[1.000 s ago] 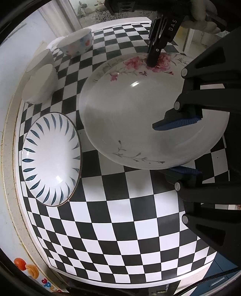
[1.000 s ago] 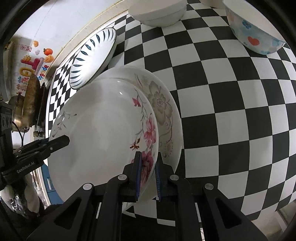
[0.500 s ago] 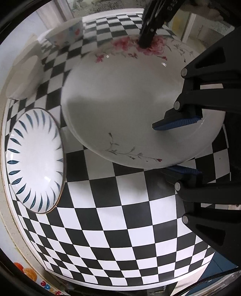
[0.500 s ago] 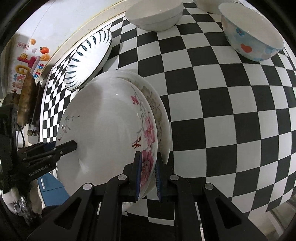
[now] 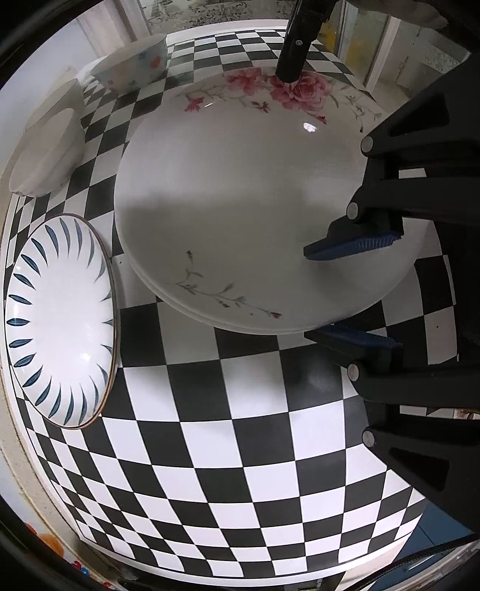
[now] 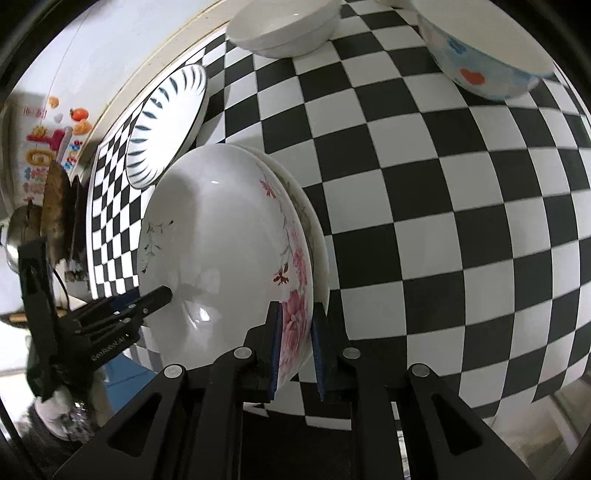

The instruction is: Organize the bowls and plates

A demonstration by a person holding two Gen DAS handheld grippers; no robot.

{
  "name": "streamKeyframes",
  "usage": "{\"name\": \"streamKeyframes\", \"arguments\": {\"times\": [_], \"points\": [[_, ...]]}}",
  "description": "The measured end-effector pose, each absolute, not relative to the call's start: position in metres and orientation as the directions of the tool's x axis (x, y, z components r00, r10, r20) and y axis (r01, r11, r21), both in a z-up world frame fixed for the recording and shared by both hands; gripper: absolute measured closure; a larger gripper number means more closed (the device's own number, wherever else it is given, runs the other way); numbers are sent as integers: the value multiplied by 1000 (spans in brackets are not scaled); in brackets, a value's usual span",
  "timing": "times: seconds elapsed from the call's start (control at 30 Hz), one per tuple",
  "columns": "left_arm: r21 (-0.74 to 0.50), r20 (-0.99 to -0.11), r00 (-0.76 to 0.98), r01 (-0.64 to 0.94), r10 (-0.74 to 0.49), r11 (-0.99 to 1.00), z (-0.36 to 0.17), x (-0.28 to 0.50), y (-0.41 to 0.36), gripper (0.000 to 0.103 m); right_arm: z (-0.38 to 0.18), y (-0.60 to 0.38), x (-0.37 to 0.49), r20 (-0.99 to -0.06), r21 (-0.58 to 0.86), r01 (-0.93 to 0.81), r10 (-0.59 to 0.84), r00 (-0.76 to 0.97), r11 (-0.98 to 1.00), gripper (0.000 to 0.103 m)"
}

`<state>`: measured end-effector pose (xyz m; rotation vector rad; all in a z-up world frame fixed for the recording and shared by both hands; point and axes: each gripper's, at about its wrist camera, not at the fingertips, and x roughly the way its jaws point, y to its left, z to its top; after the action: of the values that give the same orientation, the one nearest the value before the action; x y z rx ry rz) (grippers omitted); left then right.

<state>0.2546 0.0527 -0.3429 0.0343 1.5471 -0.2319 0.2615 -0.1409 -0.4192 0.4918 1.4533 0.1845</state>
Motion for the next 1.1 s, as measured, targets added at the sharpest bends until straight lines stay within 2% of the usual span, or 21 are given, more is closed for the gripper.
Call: {"name": "streamKeyframes", "arguments": {"times": [0.2, 0.43, 0.5, 0.57, 0.63, 0.9, 1.1], "points": [[-132, -991, 12, 152, -136, 980, -337, 253, 59, 70, -418, -146, 262, -904, 428, 170, 418, 95, 888, 84], [-153, -983, 93, 69, -159, 986, -296, 275, 82, 69, -367, -157, 282, -909, 401, 154, 373, 185, 903, 84], [-180, -978, 108, 19, -181, 984, -290, 295, 94, 69, -351, -149, 302, -897, 418, 124, 387, 215, 900, 82], [-190, -975, 126, -30, -185, 981, -287, 322, 107, 69, -341, -135, 331, -884, 432, 82, 404, 237, 898, 74], [-192, -973, 141, -71, -181, 979, -289, 346, 122, 69, -338, -118, 360, -877, 434, 48, 410, 252, 900, 74], [-227, -973, 75, -200, -216, 953, -331, 413, 154, 69, -377, -60, 477, -915, 368, -45, 370, 162, 929, 74], [-252, -967, 26, -214, -253, 944, -358, 440, 147, 69, -414, -53, 514, -930, 355, -32, 357, 92, 934, 74]]}}
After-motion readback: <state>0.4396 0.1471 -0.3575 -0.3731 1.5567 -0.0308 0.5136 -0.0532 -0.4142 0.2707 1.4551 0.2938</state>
